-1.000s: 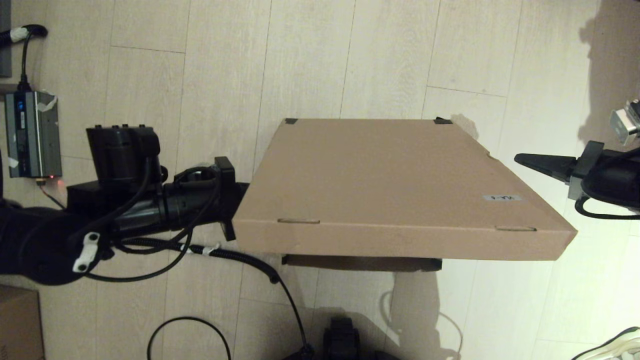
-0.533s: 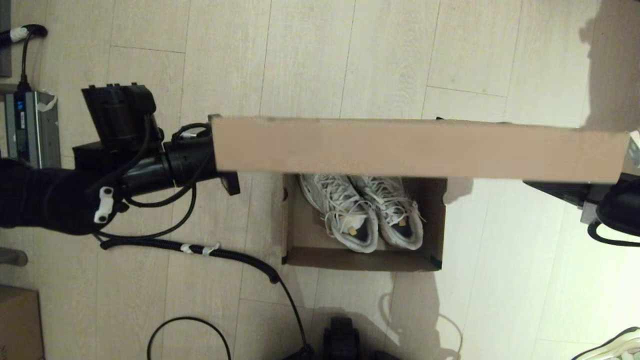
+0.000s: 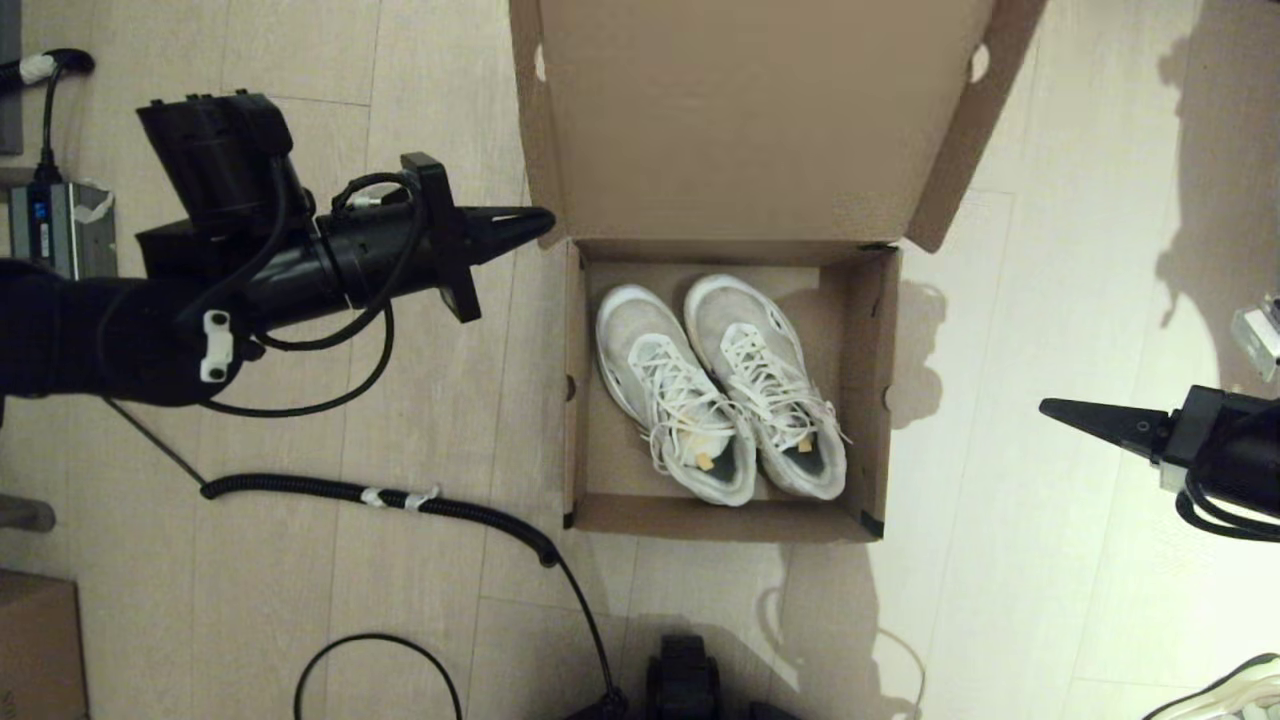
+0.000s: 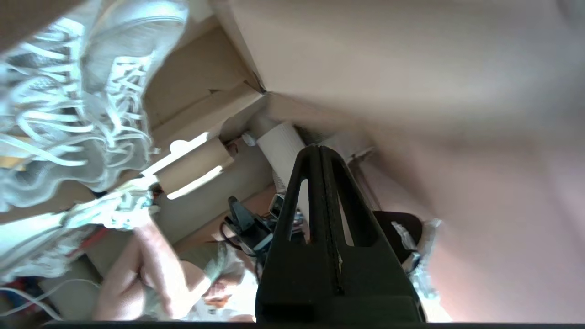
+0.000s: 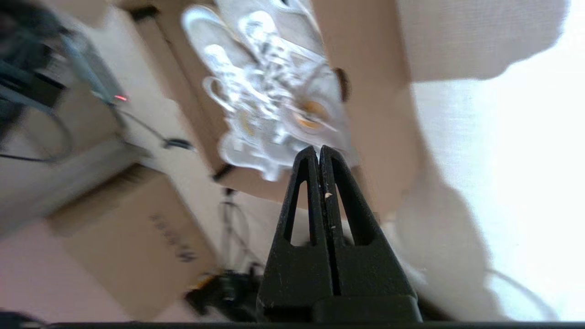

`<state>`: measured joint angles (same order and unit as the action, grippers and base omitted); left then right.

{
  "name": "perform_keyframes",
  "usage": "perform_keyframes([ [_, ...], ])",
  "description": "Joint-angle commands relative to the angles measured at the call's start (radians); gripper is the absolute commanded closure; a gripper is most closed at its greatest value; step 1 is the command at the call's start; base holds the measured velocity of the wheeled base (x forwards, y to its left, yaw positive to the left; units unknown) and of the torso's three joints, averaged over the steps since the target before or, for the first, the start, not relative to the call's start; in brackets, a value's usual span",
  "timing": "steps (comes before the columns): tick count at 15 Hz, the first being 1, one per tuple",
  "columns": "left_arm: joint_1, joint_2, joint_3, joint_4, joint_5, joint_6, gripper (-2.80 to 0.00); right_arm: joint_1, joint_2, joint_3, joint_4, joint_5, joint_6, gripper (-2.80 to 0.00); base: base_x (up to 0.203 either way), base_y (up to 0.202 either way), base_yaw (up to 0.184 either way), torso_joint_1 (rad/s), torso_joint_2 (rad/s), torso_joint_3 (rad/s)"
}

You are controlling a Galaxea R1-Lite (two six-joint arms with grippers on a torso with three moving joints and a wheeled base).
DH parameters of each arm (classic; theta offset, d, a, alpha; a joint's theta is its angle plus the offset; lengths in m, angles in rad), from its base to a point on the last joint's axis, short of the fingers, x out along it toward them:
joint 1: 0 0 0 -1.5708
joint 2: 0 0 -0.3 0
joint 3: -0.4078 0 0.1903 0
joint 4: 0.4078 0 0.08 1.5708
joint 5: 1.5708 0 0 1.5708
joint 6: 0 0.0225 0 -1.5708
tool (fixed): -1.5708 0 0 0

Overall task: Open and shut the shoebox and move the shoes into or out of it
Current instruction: Open the shoe box

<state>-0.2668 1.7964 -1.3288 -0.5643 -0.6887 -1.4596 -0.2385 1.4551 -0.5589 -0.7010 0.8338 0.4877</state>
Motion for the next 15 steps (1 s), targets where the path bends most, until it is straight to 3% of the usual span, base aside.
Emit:
perform_keyframes([
  [1, 0.002, -0.004, 0.036, -0.001, -0.003, 0.024, 0.0, 0.008, 0.009, 0.008, 0.0, -0.027, -0.058, 0.0, 0.0, 0.0, 0.0, 0.0, 0.0, 0.0],
  [3, 0.005, -0.013, 0.148, 0.006, 0.005, 0.21, 0.0, 0.07, 0.075, 0.006, 0.011, -0.235, -0.178, 0.0, 0.0, 0.0, 0.0, 0.0, 0.0, 0.0],
  [5, 0.004, -0.017, 0.261, 0.011, 0.048, 0.493, 0.0, 0.162, 0.168, -0.012, -0.006, -0.508, -0.336, 0.0, 0.0, 0.0, 0.0, 0.0, 0.0, 0.0],
  [6, 0.002, -0.018, 0.311, 0.021, 0.091, 0.649, 0.0, 0.232, 0.198, -0.036, -0.036, -0.6, -0.38, 0.0, 0.0, 0.0, 0.0, 0.0, 0.0, 0.0],
  [9, -0.01, -0.011, 0.396, 0.099, 0.241, 0.996, 0.0, 0.354, 0.301, -0.141, -0.069, -0.765, -0.429, 0.0, 0.0, 0.0, 0.0, 0.0, 0.0, 0.0],
  [10, -0.014, 0.011, 0.401, 0.11, 0.28, 1.043, 0.0, 0.373, 0.336, -0.163, -0.073, -0.785, -0.441, 0.0, 0.0, 0.0, 0.0, 0.0, 0.0, 0.0],
  [15, -0.016, 0.183, 0.262, 0.105, 0.315, 1.065, 0.0, 0.394, 0.427, -0.219, -0.078, -0.801, -0.462, 0.0, 0.0, 0.0, 0.0, 0.0, 0.0, 0.0],
])
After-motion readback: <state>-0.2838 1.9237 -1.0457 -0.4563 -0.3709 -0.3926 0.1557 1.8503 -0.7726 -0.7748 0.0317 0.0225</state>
